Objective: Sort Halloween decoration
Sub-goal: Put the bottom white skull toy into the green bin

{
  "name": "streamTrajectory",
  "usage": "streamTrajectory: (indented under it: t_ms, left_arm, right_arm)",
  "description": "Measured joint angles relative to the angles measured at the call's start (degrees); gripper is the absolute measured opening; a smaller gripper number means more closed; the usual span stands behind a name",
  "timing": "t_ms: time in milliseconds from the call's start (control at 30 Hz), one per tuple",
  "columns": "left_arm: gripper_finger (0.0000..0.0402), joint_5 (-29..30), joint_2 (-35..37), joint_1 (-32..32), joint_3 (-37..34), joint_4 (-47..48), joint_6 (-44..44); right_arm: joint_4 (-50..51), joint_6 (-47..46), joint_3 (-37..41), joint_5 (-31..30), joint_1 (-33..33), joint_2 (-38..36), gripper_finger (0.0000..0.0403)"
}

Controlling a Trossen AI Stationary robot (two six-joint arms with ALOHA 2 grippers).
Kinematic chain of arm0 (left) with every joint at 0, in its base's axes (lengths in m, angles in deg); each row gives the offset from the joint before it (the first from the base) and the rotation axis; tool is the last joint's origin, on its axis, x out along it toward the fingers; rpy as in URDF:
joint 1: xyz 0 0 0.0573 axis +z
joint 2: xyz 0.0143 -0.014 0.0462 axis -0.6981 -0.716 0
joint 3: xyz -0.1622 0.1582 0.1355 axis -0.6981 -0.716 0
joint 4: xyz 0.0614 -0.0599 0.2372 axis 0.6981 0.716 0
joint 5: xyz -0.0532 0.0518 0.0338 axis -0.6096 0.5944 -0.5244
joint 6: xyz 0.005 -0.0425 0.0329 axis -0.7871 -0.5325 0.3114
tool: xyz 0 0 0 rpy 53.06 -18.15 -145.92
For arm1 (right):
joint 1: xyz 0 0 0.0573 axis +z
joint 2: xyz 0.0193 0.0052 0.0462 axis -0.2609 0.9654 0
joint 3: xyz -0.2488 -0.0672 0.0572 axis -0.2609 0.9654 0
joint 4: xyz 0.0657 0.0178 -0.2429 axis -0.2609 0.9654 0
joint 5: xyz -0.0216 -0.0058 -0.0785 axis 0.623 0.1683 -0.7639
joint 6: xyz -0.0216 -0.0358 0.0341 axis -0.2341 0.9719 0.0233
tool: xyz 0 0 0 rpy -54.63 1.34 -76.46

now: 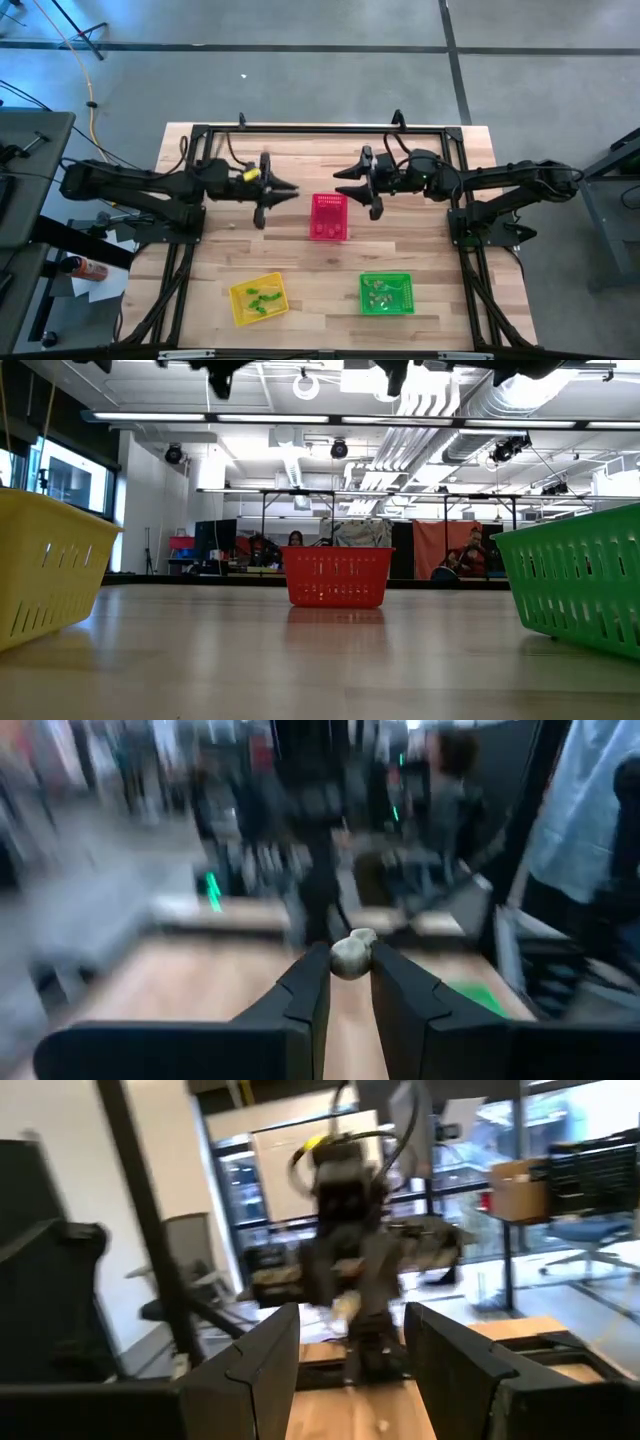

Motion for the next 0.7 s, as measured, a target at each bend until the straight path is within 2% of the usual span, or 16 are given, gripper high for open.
streamTrajectory:
  t_ms: [133, 700]
  left_arm:
    - [0.0053, 1.7, -1.0, 1.4, 0.1, -7.0, 7.4]
    - [0.0053, 2.3, -1.4, 2.7, 0.0, -5.9, 6.3]
  right_arm:
    - [0.3, 0.0, 0.0, 2.2, 0.0, 0.0, 0.0177]
    - [1.0, 1.5, 0.0, 2.5, -0.1, 0.0, 0.0177]
